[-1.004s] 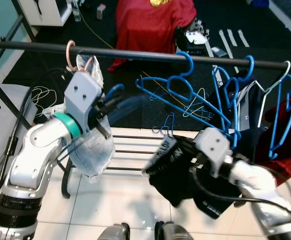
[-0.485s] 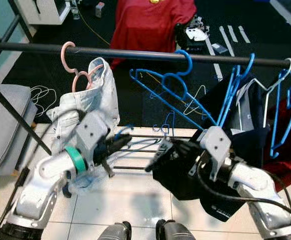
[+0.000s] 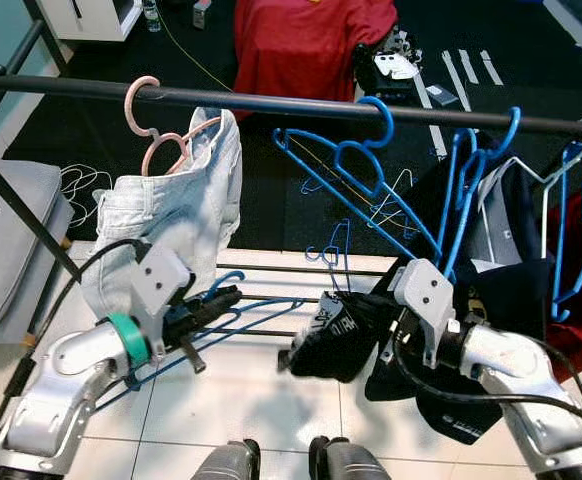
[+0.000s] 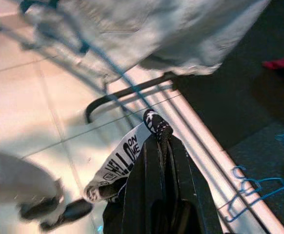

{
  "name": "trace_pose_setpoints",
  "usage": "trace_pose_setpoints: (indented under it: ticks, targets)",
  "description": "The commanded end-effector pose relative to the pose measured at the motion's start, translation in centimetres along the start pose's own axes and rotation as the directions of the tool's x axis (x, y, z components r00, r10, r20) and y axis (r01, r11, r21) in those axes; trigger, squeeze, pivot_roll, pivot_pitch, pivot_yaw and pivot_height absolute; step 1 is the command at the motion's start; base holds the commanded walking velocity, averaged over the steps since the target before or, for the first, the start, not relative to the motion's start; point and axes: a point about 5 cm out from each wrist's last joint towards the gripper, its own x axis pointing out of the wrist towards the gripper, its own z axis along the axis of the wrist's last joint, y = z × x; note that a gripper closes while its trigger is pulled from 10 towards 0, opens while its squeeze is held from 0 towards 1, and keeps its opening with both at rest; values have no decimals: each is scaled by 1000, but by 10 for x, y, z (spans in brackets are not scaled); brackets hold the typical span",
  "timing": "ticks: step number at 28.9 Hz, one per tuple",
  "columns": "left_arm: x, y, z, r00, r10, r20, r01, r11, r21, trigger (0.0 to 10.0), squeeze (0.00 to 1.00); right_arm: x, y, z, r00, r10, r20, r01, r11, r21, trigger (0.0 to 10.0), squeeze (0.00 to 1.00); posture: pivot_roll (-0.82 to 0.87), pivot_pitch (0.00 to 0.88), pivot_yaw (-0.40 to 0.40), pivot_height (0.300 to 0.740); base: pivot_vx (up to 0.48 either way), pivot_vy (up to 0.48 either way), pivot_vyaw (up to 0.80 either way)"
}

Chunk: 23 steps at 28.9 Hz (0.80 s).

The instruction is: Hang hanger

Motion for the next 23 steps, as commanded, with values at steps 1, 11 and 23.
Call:
trace_pose_setpoints:
  ticks: [1, 11, 23]
  targets:
    - [-6, 3, 1, 1000, -1, 5, 1, 1000, 19, 10000, 0, 0, 4, -1, 999, 46, -13, -45, 999, 6, 10000, 0, -67, 121, 8, 740, 0, 0, 0]
    - [-19, -1, -3, 998, -52, -21, 53, 998, 31, 10000, 0, 5, 4, -5, 996, 85, -34, -85, 996, -1, 10000, 0, -65, 142, -16, 740, 0, 0, 0]
    - [-18, -17, 10, 986, -133, 104, 141, 987, -78, 10000, 0, 5, 4, 6, 991, 132, 2, -132, 991, -7, 10000, 0, -64, 144, -19, 740, 0, 0, 0]
